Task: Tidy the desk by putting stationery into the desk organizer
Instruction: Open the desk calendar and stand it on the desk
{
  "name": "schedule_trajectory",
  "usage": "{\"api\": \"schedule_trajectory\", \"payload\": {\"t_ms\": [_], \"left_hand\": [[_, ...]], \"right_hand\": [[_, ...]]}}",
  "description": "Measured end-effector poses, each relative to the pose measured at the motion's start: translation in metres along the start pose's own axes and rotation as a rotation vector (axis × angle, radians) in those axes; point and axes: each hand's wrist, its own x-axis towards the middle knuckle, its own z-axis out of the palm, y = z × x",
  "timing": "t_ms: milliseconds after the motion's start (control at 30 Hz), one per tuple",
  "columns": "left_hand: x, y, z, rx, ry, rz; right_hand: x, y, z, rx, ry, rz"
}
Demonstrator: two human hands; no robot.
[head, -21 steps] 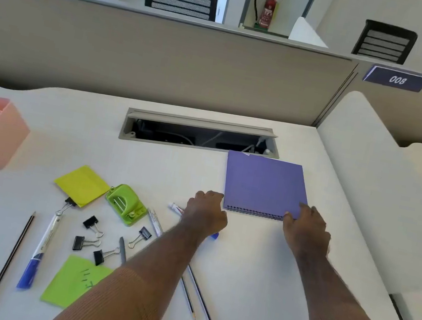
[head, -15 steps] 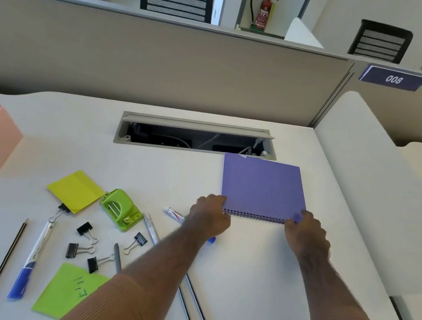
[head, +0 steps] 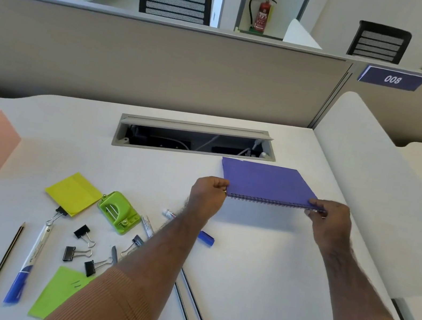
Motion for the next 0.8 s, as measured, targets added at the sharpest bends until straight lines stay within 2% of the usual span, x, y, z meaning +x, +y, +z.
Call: {"api": "schedule_trajectory", "payload": {"t_ms": [100,233,400,533,800], "left_hand": [[0.002,0.009,-0.003,-0.077,0.03,0.072],[0.007,0.024,-0.007,-0.039,0.038,0.194],[0.021,0.04,-0.014,0.076,-0.003,0.271],[0.029,0.04,-0.016,0.195,-0.028,0.233],[0.029,0.029,-0.008,0.338,-0.107,0.307]], "right_hand": [[0.01,-0.008,-0.016,-0.017,0.065,-0.161],[0.028,-0.016,-0.035,0.014,0.04,-0.224],[0.051,-0.037,-0.055,0.037,-0.034,-0.183],[0.062,-0.044,-0.06,0.068,-0.084,-0.127],[0.058,-0.047,-0.059,0.156,-0.071,-0.062]]}}
